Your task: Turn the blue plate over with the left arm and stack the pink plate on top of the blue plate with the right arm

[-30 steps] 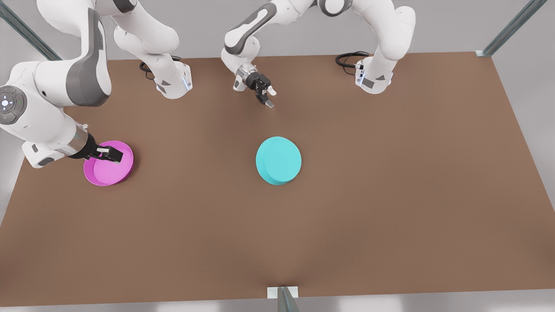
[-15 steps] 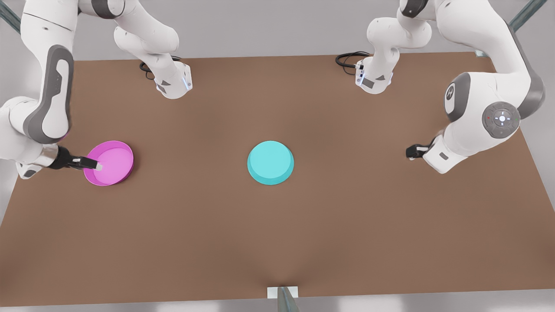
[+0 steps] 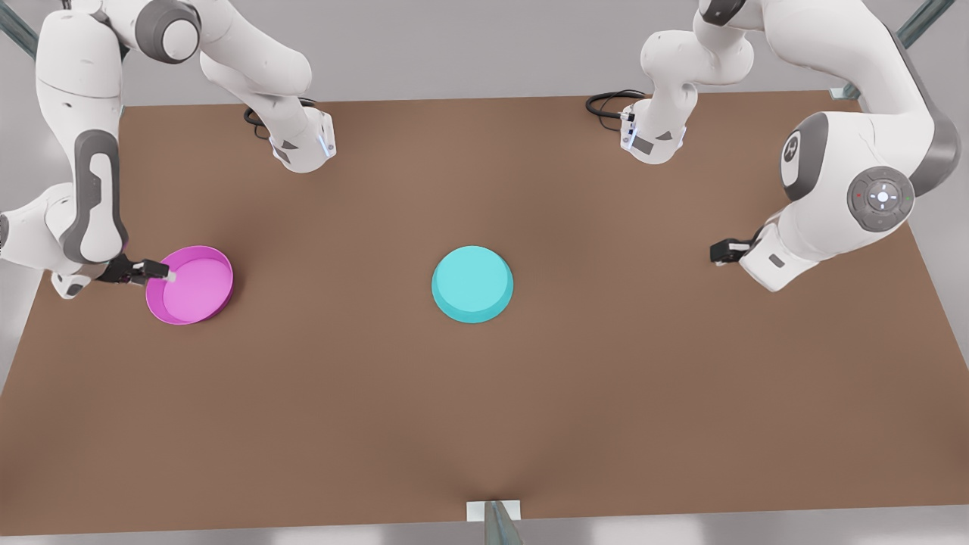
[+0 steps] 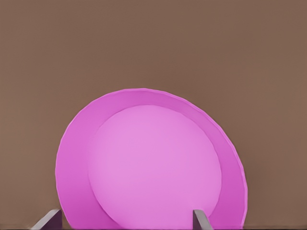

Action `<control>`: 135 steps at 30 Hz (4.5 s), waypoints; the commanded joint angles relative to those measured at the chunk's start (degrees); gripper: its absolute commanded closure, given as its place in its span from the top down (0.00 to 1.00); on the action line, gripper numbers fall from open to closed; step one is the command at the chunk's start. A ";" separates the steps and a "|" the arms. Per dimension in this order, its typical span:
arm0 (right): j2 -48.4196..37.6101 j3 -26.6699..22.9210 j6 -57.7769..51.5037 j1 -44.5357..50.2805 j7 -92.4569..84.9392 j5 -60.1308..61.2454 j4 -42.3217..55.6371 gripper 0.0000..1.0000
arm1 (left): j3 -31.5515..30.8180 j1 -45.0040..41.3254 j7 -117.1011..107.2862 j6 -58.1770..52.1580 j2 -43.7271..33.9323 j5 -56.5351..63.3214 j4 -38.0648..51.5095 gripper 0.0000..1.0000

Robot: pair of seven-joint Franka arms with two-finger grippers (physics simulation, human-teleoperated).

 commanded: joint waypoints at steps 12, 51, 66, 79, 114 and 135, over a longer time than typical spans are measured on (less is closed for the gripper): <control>13.42 -0.22 -11.84 -3.42 -15.08 5.05 15.46 1.00 | -0.61 0.01 -0.62 -1.16 -0.45 -1.32 0.62 1.00; 17.90 -0.31 -7.01 -7.64 -23.95 13.14 12.20 0.48 | -0.52 0.54 4.92 1.12 -3.44 -4.05 0.79 1.00; 18.78 -0.31 -6.83 -7.29 -23.34 14.46 12.03 0.37 | -0.61 0.28 3.08 1.12 -3.79 -6.60 0.88 1.00; 18.70 -0.31 -6.92 -7.29 -23.07 14.46 12.29 0.21 | -1.49 0.19 2.20 -0.81 -5.99 -6.42 0.88 1.00; 7.71 9.53 -13.60 12.66 12.78 13.93 13.61 0.21 | 2.20 0.54 2.46 1.38 -1.94 -10.46 5.27 1.00; 3.75 32.39 -11.05 23.29 48.73 4.62 19.15 0.21 | 2.11 0.54 2.46 1.38 -1.94 -10.38 5.27 1.00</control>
